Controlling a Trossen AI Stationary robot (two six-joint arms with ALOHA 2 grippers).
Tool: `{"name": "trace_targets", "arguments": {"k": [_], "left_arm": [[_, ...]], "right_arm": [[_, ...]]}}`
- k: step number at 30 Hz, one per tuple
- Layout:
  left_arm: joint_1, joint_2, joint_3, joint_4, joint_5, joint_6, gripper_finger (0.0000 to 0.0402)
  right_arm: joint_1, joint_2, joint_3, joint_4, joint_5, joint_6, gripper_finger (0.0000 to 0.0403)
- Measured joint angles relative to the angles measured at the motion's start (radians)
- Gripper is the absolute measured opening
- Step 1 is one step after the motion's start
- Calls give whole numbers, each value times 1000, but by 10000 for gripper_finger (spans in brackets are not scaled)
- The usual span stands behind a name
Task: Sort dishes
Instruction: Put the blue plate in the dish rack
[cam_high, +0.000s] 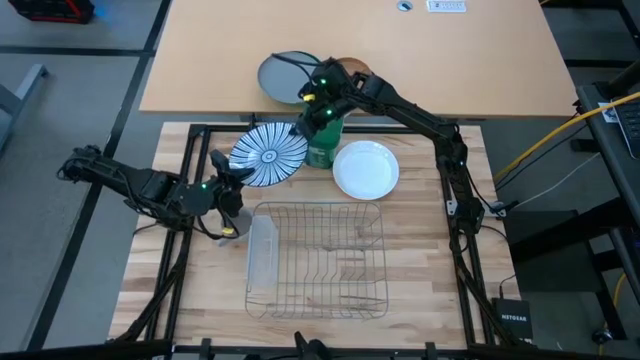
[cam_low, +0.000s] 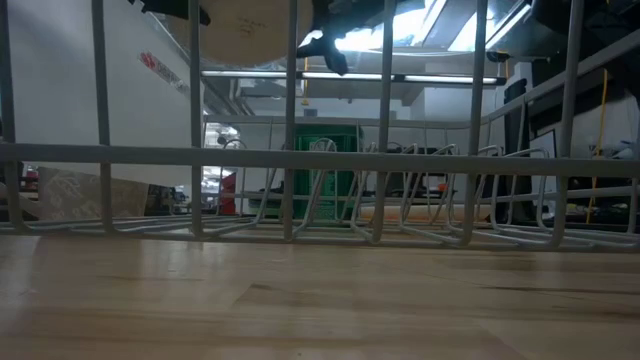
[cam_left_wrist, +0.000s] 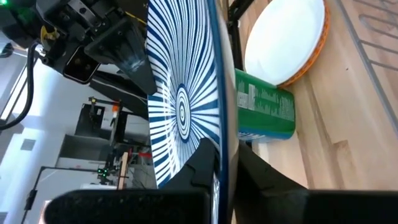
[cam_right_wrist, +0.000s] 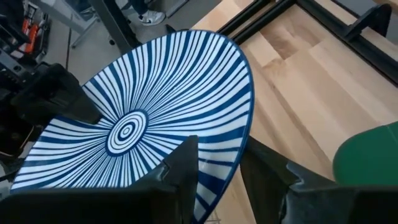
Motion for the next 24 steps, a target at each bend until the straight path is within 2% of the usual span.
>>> {"name": "trace_targets", "arguments": {"k": [14, 24], "left_arm": [[1, -5, 0, -56, -20, -153, 14], [1, -5, 1, -39, -19, -285, 14]], "right_arm": [[-40, -3, -1, 31, 27, -8, 115], [-85, -3, -2, 42, 77, -141, 115]]}}
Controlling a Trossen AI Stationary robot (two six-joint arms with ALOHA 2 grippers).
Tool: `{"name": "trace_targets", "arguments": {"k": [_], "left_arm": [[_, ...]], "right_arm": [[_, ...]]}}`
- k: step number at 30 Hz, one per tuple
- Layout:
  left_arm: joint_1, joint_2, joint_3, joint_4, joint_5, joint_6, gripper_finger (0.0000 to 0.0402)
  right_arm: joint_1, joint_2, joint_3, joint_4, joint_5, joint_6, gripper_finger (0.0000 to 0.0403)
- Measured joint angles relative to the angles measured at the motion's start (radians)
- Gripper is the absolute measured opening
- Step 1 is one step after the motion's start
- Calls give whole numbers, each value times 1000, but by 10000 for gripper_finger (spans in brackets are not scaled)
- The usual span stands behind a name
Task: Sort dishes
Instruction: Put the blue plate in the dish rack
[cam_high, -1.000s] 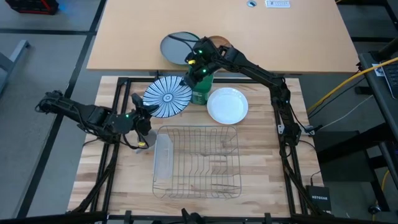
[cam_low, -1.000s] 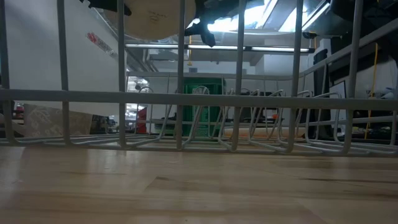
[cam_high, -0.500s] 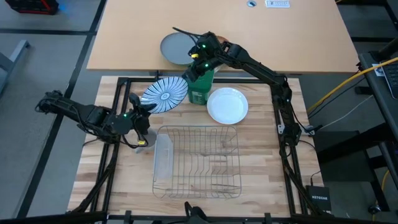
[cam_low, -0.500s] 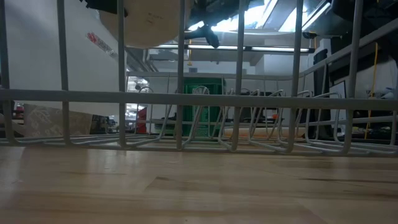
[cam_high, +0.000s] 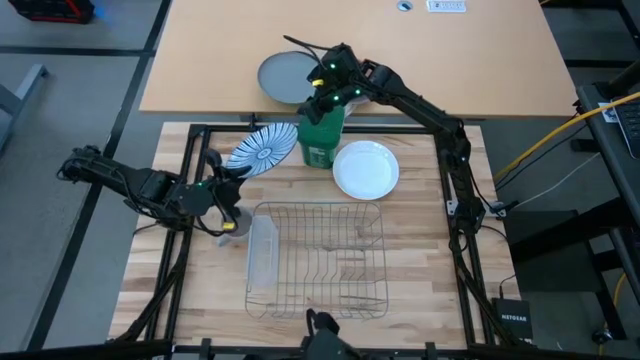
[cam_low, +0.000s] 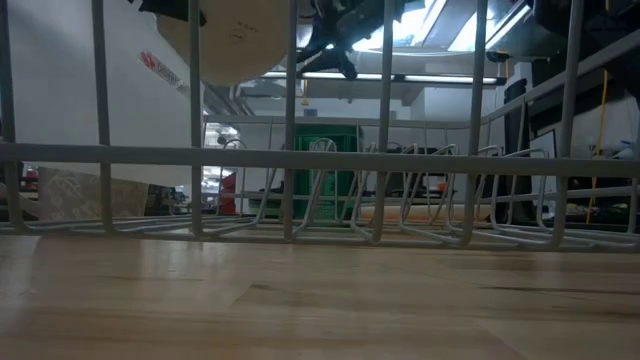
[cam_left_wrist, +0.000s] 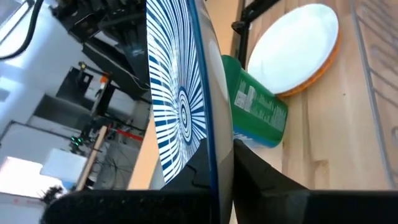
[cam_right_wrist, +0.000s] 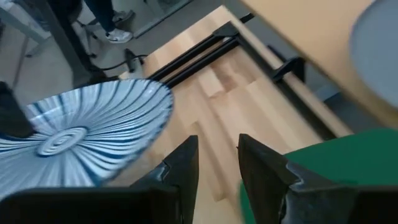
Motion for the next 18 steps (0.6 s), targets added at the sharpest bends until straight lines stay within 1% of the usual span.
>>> {"name": "trace_targets", "arguments": {"k": [5, 7, 14, 18], "left_arm": [[0, 0, 0, 4, -8, -117, 14], [0, 0, 0, 25, -7, -169, 14], [-4, 0, 1, 192, -16, -285, 14], [-33, 0, 2, 297, -18, -407, 13]], "right_arm": [[-38, 0, 0, 0, 20, -72, 115], [-54, 0, 0, 2, 44, -112, 115], [-100, -7, 0, 9, 110, -243, 115], [-111, -7, 0, 6, 123, -317, 115]]}}
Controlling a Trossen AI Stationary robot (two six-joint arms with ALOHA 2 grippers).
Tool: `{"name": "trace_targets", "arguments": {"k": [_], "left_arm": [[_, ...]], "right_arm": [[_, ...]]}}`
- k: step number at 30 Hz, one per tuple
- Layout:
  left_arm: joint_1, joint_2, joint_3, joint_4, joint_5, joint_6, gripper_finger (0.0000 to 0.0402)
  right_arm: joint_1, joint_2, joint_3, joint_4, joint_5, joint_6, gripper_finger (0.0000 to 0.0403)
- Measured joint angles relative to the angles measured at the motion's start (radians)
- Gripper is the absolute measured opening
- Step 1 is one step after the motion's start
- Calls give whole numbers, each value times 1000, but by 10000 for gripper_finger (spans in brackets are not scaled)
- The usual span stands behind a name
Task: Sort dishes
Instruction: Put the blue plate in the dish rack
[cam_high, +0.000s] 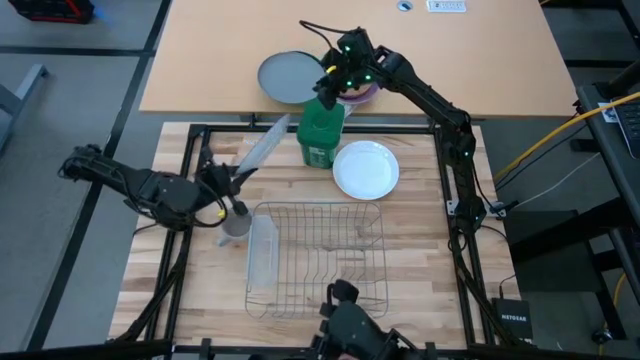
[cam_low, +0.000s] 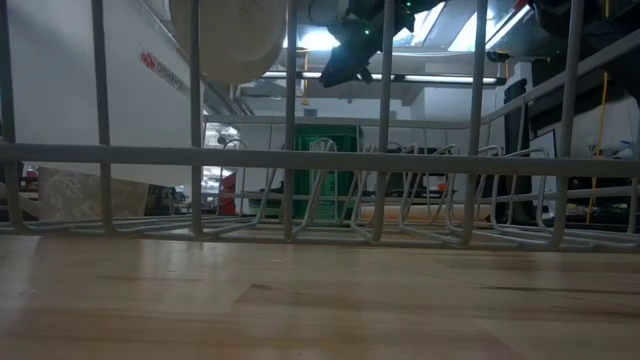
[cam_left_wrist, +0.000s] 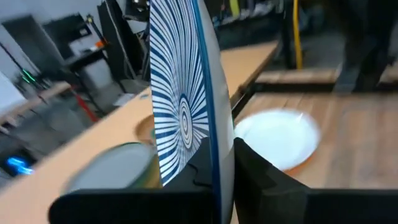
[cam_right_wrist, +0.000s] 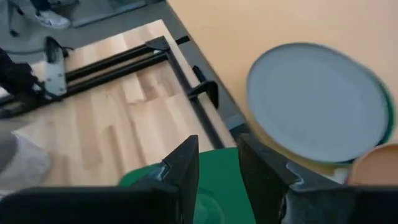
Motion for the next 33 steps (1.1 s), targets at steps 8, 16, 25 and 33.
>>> {"name": "trace_targets", "arguments": {"k": [8, 16, 25, 33], "left_arm": [[-83, 7, 0, 131, 1, -277, 11], [-159, 107, 0, 214, 0, -513, 9], [-233, 257, 0, 432, -9, -673, 9], [-296, 414, 46, 516, -67, -848, 7]], "right_arm": [[4, -6, 0, -6, 36, -167, 115], [3, -6, 0, -56, 67, -246, 115], [3, -6, 0, -137, 121, -326, 115], [4, -21, 0, -152, 177, -392, 115]]}}
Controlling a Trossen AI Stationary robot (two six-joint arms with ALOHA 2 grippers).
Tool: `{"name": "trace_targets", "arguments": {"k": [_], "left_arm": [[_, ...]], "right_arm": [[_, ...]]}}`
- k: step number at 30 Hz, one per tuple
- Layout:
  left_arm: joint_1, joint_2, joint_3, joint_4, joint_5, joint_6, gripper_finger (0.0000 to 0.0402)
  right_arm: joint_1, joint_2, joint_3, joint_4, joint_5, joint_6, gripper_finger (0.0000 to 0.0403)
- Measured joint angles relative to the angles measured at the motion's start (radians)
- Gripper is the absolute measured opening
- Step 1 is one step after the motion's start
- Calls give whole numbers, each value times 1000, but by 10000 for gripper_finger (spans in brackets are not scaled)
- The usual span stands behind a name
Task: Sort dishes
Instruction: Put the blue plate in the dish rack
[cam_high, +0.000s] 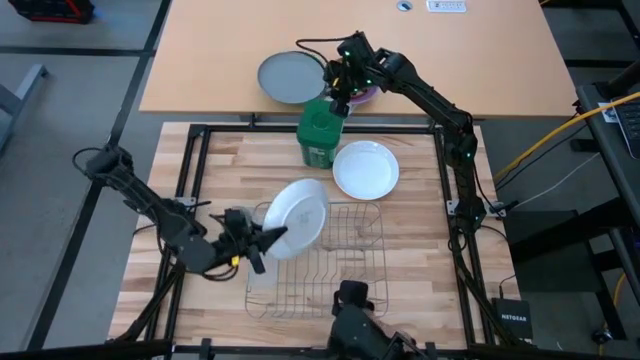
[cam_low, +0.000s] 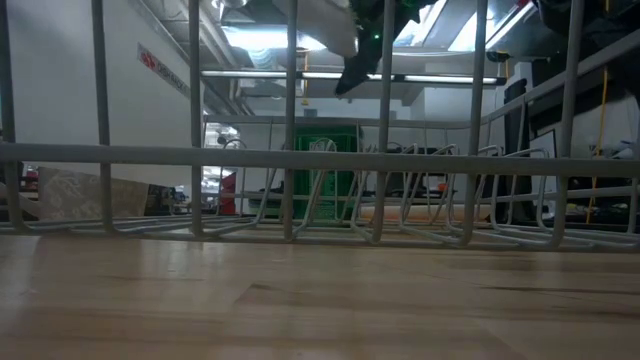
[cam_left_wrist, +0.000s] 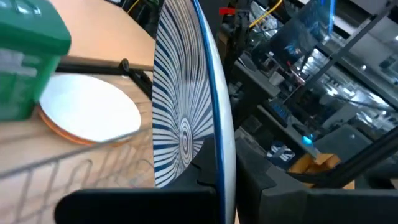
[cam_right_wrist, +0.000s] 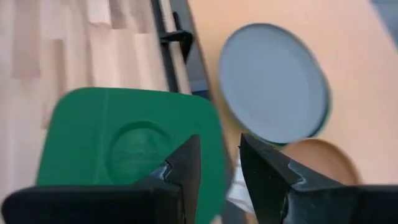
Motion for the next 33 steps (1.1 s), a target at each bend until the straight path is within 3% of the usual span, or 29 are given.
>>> {"name": "trace_targets", "arguments": {"k": [6, 17, 24, 33], "left_arm": [[-36, 120, 110, 4, -71, -77, 7], [-87, 337, 299, -10, -217, -193, 6], [-108, 408, 329, -13, -287, -244, 6], [-88, 420, 329, -21, -313, -198, 5]], "right_arm": [[-2, -33, 0, -3, 72, -50, 115], [-1, -57, 0, -59, 75, -71, 115], [0, -57, 0, -132, 58, -89, 115], [1, -57, 0, -187, 42, -79, 115]]}}
